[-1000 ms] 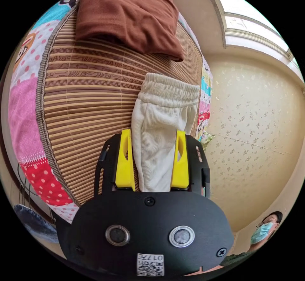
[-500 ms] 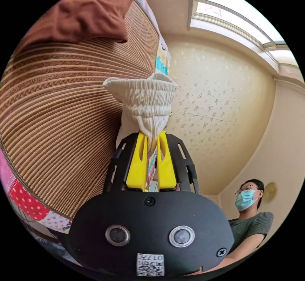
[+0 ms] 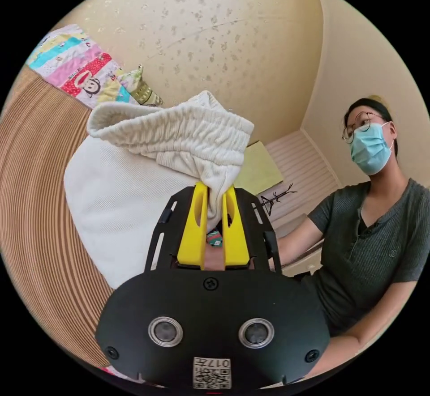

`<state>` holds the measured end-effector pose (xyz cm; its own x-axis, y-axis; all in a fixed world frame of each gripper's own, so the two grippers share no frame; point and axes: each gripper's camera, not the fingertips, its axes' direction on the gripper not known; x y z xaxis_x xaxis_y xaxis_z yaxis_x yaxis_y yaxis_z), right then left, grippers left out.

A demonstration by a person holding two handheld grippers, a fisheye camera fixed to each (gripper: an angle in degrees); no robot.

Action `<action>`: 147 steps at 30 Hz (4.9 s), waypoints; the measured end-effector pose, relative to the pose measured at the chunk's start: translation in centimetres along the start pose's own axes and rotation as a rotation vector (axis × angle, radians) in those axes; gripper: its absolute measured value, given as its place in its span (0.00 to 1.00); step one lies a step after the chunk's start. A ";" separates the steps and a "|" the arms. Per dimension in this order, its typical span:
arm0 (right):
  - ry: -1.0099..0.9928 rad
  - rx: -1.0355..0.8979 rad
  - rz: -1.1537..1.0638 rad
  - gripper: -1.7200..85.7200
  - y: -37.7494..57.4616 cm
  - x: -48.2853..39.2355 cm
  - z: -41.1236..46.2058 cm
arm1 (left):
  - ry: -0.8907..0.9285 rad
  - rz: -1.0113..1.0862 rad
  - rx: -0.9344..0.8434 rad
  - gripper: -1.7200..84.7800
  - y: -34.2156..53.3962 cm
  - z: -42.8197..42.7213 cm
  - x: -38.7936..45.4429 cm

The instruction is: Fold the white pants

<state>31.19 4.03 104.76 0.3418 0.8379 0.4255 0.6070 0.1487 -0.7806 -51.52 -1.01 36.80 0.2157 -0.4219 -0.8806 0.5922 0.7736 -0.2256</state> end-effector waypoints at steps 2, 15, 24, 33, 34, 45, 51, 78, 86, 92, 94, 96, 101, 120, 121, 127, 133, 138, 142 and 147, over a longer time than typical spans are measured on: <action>0.020 0.180 0.122 0.03 4.1 4.7 -8.8 | -0.008 -0.050 -0.128 0.13 0.2 5.9 -0.7; 0.341 0.723 0.323 0.03 17.3 6.4 -27.3 | -0.661 -0.711 0.089 0.24 10.1 -2.1 -6.3; 0.558 0.163 -0.100 0.03 1.7 -2.2 -10.0 | -0.150 -0.809 0.124 0.29 11.2 -2.1 -10.9; 0.905 -0.118 -0.040 0.03 -2.5 0.1 -1.5 | 0.026 -0.758 -0.179 0.11 6.6 -1.6 -11.0; 0.862 -0.099 -0.015 0.03 -2.2 0.6 -1.3 | 0.044 -0.716 -0.181 0.10 5.9 -1.7 -10.1; -0.063 -0.057 0.017 0.03 0.5 0.3 1.7 | -0.230 -0.084 -0.415 0.09 -6.7 2.5 15.3; -0.259 0.044 -0.014 0.03 0.9 0.7 -5.9 | -0.311 0.060 -0.540 0.09 -8.6 13.7 23.5; -0.266 0.957 0.456 0.32 24.0 2.4 -27.6 | -0.605 -0.654 -0.488 0.31 -5.8 19.6 7.8; 0.107 0.368 0.213 0.06 13.1 -2.0 -30.9 | -0.561 -0.675 -0.662 0.30 -4.0 23.1 4.9; 0.534 -0.049 0.389 0.07 13.3 1.0 -33.8 | -0.491 -0.618 -0.755 0.29 -5.6 23.2 3.7; 0.597 0.006 0.377 0.07 13.6 -1.0 -34.0 | -0.447 -0.623 -0.757 0.29 -5.9 22.8 2.9; 0.578 0.096 0.405 0.08 14.9 -2.3 -34.0 | -0.405 -0.644 -0.751 0.28 -6.2 22.0 1.7; 0.172 0.409 0.532 0.21 22.8 -1.5 -31.4 | -0.133 -0.743 -0.625 0.23 -6.4 19.9 -0.1; 0.011 0.455 0.422 0.29 24.3 0.9 -25.6 | -0.011 -0.742 -1.051 0.11 0.8 30.1 4.2; 0.056 0.446 0.415 0.29 25.3 0.8 -26.4 | 0.053 -0.702 -1.151 0.10 1.8 30.9 5.2; 0.051 0.338 0.332 0.29 28.8 2.7 -28.6 | -0.127 -0.312 -1.116 0.11 -3.8 24.7 8.7; 0.009 0.256 0.254 0.29 27.9 4.5 -29.2 | -0.279 -0.503 -0.833 0.32 -9.2 21.8 0.2; 0.044 0.115 0.202 0.27 25.0 6.0 -27.5 | -0.460 -0.481 -0.898 0.31 -7.7 25.8 -1.6; 0.095 0.064 0.174 0.25 25.6 6.2 -26.0 | -0.408 -0.392 -0.944 0.25 -6.4 27.2 0.8; -0.075 0.109 0.227 0.24 28.0 8.1 -22.6 | -0.406 -0.489 -0.837 0.15 -2.8 28.3 0.9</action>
<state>67.21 3.11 96.73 0.4036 0.8925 0.2015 0.4384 0.0046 -0.8988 -31.06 -16.93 48.47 0.4340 -0.7835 -0.4446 -0.0073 0.4905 -0.8714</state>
